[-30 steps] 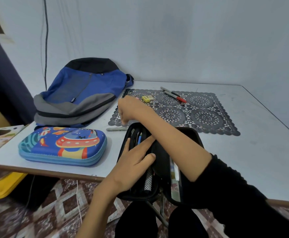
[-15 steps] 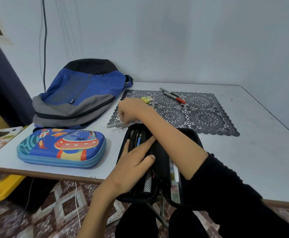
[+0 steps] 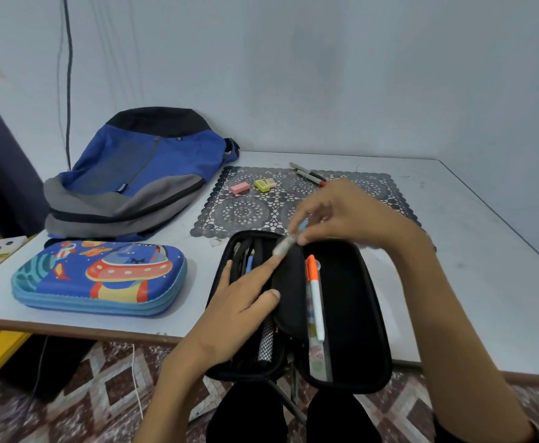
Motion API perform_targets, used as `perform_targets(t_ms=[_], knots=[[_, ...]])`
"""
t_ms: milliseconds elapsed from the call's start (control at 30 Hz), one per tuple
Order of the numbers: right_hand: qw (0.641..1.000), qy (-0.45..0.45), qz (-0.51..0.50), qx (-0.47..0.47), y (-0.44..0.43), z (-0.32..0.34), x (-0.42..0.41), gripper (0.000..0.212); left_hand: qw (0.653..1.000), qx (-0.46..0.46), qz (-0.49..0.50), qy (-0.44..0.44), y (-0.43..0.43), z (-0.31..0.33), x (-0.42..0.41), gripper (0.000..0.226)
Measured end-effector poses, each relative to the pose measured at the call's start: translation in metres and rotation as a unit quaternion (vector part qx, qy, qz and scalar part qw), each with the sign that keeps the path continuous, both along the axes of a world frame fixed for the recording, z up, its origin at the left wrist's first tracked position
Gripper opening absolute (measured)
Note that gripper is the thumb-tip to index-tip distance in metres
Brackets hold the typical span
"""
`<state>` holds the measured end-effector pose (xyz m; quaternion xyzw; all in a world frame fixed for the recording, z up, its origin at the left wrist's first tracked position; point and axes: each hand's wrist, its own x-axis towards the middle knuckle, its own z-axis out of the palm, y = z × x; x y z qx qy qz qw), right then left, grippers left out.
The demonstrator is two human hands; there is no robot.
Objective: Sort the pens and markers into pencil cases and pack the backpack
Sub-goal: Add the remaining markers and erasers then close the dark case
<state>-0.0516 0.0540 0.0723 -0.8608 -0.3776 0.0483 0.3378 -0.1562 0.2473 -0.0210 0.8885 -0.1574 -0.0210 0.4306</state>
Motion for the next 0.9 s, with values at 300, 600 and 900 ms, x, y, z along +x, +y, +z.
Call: perform_targets(t_ms=[300, 600, 900], knots=[[0.986, 0.048, -0.040, -0.156, -0.034, -0.050, -0.026, 0.027, 1.000, -0.012, 0.004, 0.012, 0.000, -0.002, 0.000, 0.064], [0.995, 0.050, -0.072, -0.042, -0.034, -0.050, -0.023, 0.031, 1.000, -0.010, 0.006, 0.009, 0.000, -0.003, 0.001, 0.064], [0.987, 0.047, -0.135, -0.066, -0.014, -0.063, -0.003, 0.025, 1.000, -0.009, 0.008, 0.012, 0.000, -0.001, 0.000, 0.064]])
